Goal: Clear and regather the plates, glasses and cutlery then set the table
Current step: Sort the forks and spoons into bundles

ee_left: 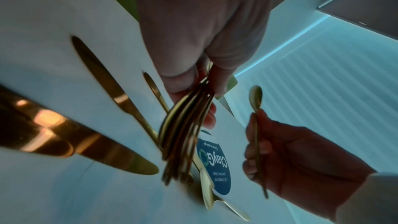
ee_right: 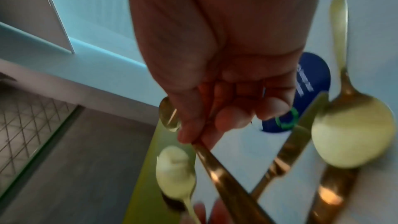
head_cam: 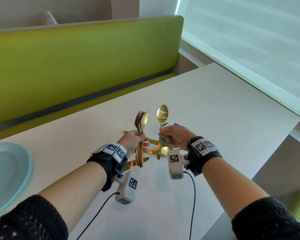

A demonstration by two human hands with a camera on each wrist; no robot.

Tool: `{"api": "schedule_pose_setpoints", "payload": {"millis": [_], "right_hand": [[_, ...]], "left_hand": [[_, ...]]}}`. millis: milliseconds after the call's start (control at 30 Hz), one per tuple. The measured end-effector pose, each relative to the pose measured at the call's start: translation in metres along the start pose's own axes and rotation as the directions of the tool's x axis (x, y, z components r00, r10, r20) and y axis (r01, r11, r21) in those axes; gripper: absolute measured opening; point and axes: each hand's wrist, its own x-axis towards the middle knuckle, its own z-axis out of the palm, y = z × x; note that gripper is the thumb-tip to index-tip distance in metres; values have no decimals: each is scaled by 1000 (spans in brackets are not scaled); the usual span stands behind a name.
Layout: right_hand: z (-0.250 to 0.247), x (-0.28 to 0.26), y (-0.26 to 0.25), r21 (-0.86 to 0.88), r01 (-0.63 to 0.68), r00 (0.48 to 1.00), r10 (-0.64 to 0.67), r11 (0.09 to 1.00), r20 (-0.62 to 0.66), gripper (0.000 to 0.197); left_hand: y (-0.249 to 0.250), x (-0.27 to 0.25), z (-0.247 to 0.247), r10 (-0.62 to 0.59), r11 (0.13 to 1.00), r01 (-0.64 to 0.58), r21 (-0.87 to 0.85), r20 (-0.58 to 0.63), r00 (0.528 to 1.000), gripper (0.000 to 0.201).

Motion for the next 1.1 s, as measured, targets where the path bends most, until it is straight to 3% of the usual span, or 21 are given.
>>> {"api": "schedule_pose_setpoints", "payload": {"millis": [67,233,333,467,567,733,833,933,1033,1100], "right_hand": [[16,2,5,-49,-23,996,27,999,84,16],[41,3,12,-89,-32,991,43,996,126,15],[48,1,12,-138,-17,996,29,990,88,15],[56,-7,9,-145,25,1000,-25,989,-1,11],[62,-8,9,-255,58,992,-84,965,-91,9],[65,-5,10,-420,95,987,-140,902,-77,24],[45,-2,7,-639,58,967,-202,767,-156,27],[12,1,14,-837,-133,940,-199,532,-276,29],[-12,0,31,-906,-259,933,-155,335,-325,30],[-20,0,43,-923,-291,933,-139,252,-332,32]], "left_hand": [[1,-3,-2,1,1000,-1,-10,7,1000,12],[0,-9,-6,3,998,-6,68,49,999,4],[-2,-11,-9,-14,997,8,81,75,997,6],[-5,-11,-13,6,994,-16,108,95,995,23],[-9,-10,-14,12,991,-25,134,100,995,28],[-15,-8,-15,28,980,-36,197,46,999,27],[-17,-8,-16,25,982,-28,189,17,1000,26],[-17,-9,-19,20,983,-20,181,1,1000,25],[-16,-9,-23,12,987,-9,162,-13,1000,30],[-15,-11,-23,1,989,2,149,-20,1000,31]]}}
